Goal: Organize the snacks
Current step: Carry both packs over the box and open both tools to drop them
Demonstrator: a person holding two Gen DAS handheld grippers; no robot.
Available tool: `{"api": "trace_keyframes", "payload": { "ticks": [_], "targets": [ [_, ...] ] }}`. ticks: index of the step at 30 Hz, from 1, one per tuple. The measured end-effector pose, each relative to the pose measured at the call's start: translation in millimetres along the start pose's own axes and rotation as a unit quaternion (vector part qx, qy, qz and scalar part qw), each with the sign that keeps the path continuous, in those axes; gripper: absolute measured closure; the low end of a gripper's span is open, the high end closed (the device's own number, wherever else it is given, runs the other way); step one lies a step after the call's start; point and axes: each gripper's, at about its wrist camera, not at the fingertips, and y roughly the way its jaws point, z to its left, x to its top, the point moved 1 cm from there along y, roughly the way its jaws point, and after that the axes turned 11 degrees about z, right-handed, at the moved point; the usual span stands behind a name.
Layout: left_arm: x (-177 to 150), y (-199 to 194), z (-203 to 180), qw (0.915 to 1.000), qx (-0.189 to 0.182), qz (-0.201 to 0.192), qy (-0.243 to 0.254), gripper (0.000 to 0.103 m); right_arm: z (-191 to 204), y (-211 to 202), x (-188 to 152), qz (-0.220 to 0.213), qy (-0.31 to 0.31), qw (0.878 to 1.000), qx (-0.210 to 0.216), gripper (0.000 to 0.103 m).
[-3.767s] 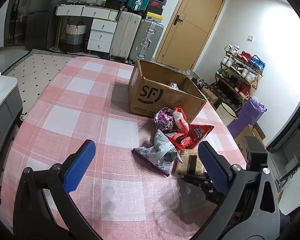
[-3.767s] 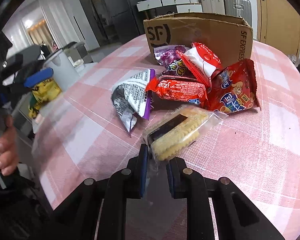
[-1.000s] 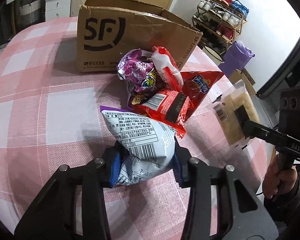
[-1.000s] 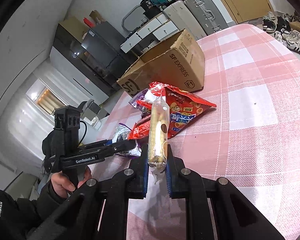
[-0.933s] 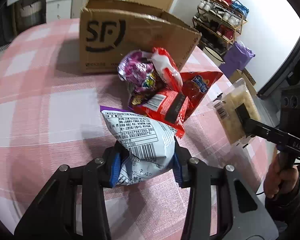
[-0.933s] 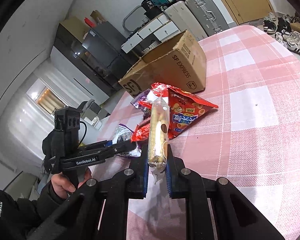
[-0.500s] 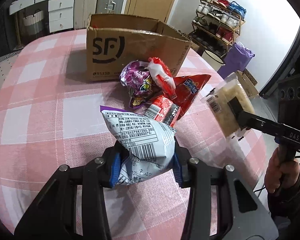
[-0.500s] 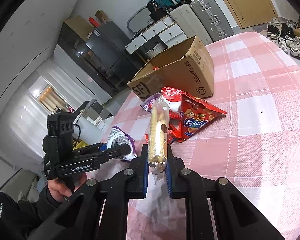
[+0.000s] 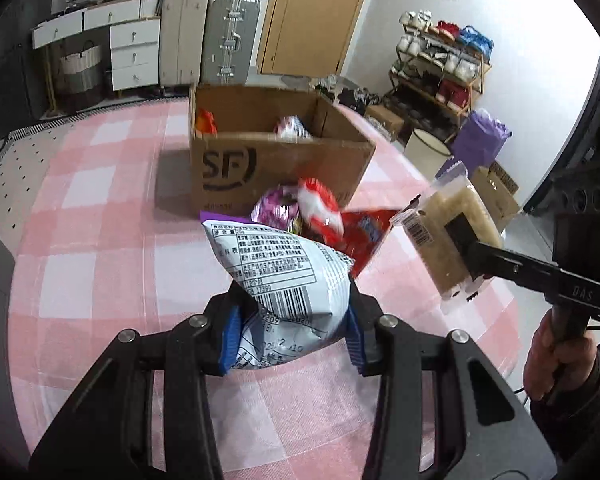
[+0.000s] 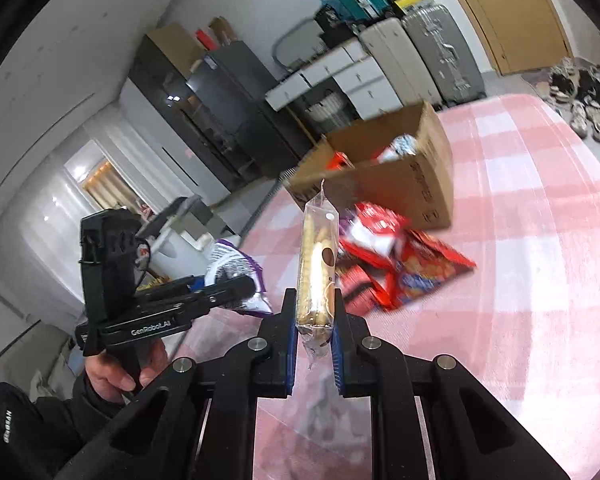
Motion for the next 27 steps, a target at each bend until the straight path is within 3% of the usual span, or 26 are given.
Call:
{"api": "trace_keyframes", "payload": {
  "ticks": [16,27],
  "targets": [
    [79.9,-85.2,4.3,0.9978,-0.006,-0.066,0.009,0.064,41.0,-24.5,92.9,-0.044,-0.052,0.997,0.023,0.089],
    [167.9,-93.8,12.3,0.9968,-0.01,-0.079,-0.006,0.064,50.4,-25.1,170.0,-0.053,-0.072,0.996,0.002,0.089]
  ]
}}
